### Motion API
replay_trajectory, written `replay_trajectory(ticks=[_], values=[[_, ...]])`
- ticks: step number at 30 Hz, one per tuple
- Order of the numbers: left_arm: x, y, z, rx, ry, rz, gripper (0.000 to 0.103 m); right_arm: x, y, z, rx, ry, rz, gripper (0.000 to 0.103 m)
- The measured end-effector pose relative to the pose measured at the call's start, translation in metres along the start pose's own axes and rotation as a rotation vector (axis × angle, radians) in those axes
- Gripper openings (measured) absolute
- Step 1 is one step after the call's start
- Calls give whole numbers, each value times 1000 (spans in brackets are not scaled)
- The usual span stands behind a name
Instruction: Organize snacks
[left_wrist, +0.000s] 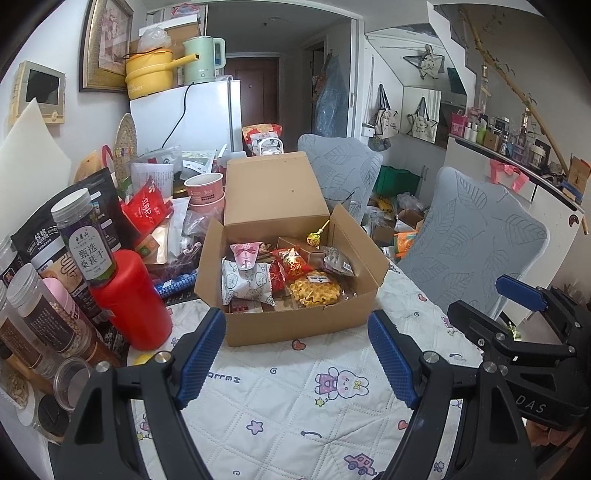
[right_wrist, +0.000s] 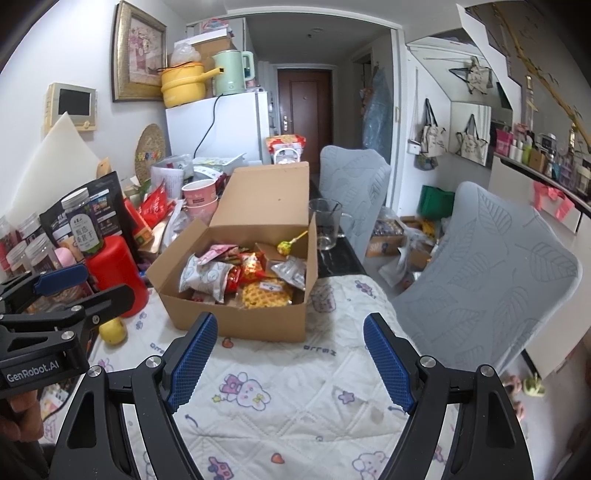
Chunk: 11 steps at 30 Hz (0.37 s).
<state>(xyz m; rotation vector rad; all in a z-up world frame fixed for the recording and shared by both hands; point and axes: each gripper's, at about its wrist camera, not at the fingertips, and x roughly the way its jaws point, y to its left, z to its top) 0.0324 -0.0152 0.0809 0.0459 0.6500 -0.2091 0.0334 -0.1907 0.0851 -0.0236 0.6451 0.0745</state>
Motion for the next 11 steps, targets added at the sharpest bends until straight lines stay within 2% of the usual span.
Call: replay_trajectory(ticks=[11], values=[[3,0,-2,2,8,2,79,8,-4,-1,7,19,4,82]])
